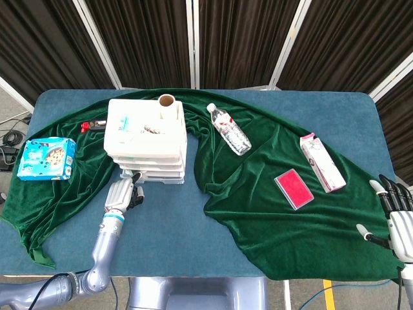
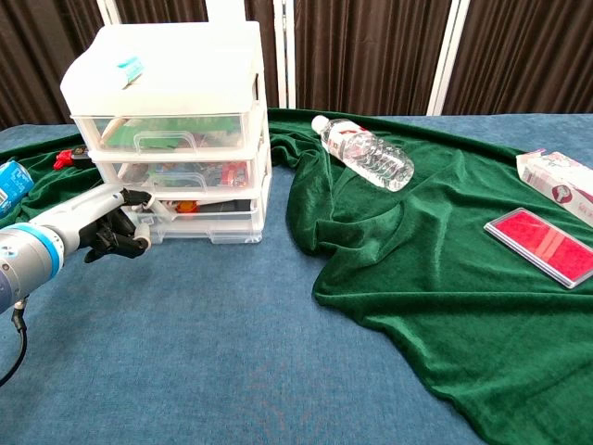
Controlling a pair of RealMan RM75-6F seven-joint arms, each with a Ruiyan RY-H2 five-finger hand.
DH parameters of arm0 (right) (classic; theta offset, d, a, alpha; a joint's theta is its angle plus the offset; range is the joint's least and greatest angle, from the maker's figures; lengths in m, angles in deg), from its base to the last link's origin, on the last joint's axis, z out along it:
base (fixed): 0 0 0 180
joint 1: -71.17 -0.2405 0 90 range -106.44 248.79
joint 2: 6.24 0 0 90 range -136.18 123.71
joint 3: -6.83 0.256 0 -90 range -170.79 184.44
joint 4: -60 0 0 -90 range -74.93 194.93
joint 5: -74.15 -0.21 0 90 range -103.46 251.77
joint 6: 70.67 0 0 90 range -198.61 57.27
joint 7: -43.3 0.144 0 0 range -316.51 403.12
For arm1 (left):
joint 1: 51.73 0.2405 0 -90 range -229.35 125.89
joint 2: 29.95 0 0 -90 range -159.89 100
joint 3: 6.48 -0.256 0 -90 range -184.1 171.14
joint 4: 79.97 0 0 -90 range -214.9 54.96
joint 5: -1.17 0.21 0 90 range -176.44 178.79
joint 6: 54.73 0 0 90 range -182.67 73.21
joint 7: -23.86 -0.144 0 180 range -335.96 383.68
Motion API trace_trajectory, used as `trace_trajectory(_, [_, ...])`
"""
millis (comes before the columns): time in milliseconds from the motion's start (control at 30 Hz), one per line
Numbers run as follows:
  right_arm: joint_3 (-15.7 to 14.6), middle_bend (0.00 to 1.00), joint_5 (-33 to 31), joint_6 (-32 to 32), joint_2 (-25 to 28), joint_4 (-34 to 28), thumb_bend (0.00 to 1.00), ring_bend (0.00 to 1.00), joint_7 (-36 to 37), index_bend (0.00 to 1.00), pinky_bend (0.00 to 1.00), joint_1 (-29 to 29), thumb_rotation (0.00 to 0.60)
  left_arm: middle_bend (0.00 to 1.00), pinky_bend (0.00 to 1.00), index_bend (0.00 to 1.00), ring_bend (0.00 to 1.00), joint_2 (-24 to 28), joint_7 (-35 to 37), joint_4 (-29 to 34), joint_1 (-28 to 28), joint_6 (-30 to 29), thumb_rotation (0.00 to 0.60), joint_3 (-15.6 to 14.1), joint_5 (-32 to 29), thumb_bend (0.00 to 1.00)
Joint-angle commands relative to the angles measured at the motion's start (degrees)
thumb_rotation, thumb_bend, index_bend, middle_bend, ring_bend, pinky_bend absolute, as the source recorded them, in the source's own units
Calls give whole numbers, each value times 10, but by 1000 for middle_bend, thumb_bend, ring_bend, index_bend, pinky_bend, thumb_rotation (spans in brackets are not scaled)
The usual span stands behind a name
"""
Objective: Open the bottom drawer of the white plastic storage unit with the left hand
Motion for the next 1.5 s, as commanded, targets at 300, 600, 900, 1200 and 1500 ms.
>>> trace_trajectory(300, [0, 0, 1, 0, 0, -1, 84, 0, -2, 112, 0, 0, 600, 908, 834, 474, 877, 13, 8, 30, 8, -17, 600, -17, 16, 780])
trace_trajectory(600, [-1, 0, 2, 2, 0, -2, 85, 0, -3, 112, 0, 1, 600, 908, 834, 494, 877, 28, 17, 45, 20, -19, 600, -38, 26, 780])
trace_trajectory(900, [-1, 0, 3, 4, -1, -3, 85, 0, -7, 112, 0, 1, 600, 908, 834, 487, 877, 44, 37, 64, 37, -25, 600, -61, 55, 780])
trace_trajectory(1200, [-1, 0, 3, 4, 0, -4, 85, 0, -7, 112, 0, 2, 600, 908, 834, 486, 877, 51, 50, 70, 47, -25, 600, -75, 71, 780])
trace_trajectory(1500, [-1, 0, 3, 5, -1, -5, 85, 0, -9, 112, 0, 2, 600, 908, 834, 484, 877, 52, 57, 75, 56, -29, 600, -88, 88, 780])
